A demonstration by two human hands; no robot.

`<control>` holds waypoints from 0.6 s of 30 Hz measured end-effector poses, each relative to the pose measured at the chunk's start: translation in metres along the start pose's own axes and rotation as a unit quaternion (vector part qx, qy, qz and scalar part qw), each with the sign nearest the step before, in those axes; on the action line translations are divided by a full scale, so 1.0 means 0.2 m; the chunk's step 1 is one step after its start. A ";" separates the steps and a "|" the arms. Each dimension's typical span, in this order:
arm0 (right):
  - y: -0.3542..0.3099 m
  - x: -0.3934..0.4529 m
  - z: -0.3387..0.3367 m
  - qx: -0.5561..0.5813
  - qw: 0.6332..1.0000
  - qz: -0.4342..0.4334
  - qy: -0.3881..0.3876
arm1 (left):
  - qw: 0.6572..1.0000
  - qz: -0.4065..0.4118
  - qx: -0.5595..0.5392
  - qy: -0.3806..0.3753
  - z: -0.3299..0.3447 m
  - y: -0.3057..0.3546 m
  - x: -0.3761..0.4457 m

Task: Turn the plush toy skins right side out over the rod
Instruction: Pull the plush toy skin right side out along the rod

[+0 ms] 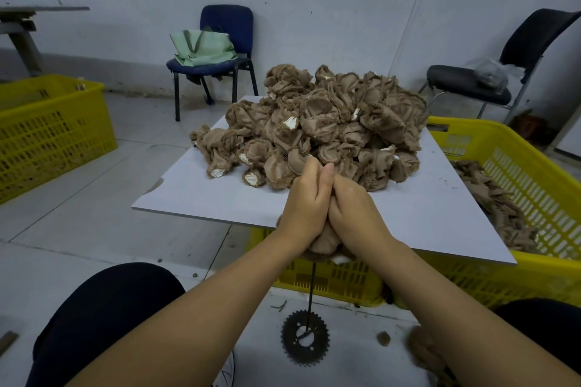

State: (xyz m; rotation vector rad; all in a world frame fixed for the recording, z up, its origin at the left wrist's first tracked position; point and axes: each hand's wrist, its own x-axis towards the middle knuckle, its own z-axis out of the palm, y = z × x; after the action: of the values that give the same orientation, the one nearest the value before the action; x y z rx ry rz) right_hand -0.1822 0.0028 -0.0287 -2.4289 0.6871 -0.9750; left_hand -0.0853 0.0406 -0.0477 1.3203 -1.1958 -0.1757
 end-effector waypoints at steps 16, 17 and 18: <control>0.07 -0.02 0.04 0.110 0.993 0.044 0.006 | 0.996 -0.066 0.055 -0.011 0.00 0.07 0.07; 0.09 -0.01 0.04 0.096 0.994 0.050 0.001 | 0.995 -0.080 0.053 -0.019 0.01 0.06 0.08; 0.10 -0.01 0.05 0.077 0.995 0.064 -0.016 | 0.993 -0.104 0.045 -0.032 0.02 0.04 0.08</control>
State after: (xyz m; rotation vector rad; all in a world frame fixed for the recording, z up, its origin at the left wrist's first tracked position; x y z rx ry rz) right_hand -0.1821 -0.0098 -0.0481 -2.2334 0.7204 -0.9014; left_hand -0.0853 0.0303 -0.0327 1.5273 -1.1300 -0.3193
